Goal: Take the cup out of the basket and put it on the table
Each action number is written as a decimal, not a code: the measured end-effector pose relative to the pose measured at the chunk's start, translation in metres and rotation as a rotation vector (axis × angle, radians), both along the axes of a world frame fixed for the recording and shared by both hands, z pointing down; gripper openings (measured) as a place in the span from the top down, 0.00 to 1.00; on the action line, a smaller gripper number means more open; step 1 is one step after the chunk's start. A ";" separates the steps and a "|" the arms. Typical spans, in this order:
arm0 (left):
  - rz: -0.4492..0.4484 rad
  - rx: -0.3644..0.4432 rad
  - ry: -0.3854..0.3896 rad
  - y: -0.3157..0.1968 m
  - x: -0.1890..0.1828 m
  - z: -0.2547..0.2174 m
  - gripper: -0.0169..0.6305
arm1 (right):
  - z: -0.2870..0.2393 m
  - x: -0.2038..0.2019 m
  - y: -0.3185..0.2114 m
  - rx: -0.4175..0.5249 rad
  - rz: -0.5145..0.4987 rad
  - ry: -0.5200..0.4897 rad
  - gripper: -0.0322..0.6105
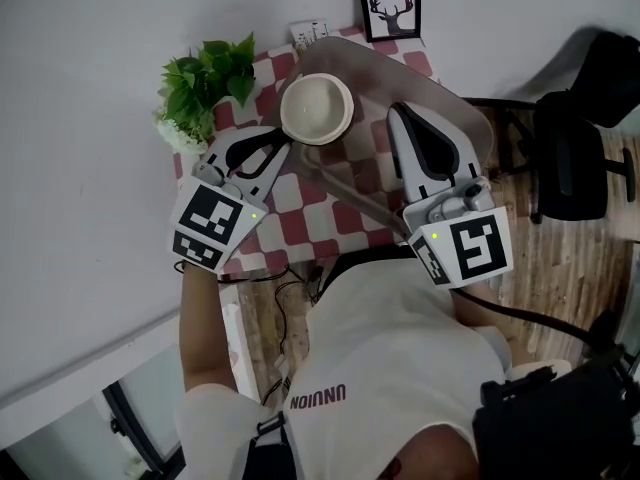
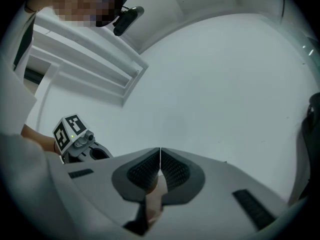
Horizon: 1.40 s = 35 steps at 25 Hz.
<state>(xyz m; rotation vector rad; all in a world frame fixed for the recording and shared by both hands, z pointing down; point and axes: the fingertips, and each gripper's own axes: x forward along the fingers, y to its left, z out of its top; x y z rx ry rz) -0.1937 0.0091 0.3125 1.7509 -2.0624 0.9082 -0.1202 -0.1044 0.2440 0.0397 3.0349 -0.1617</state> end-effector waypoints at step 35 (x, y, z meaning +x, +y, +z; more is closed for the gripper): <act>-0.492 0.080 0.070 0.165 0.006 0.045 0.88 | -0.009 -0.017 0.119 0.086 -0.362 -0.012 0.92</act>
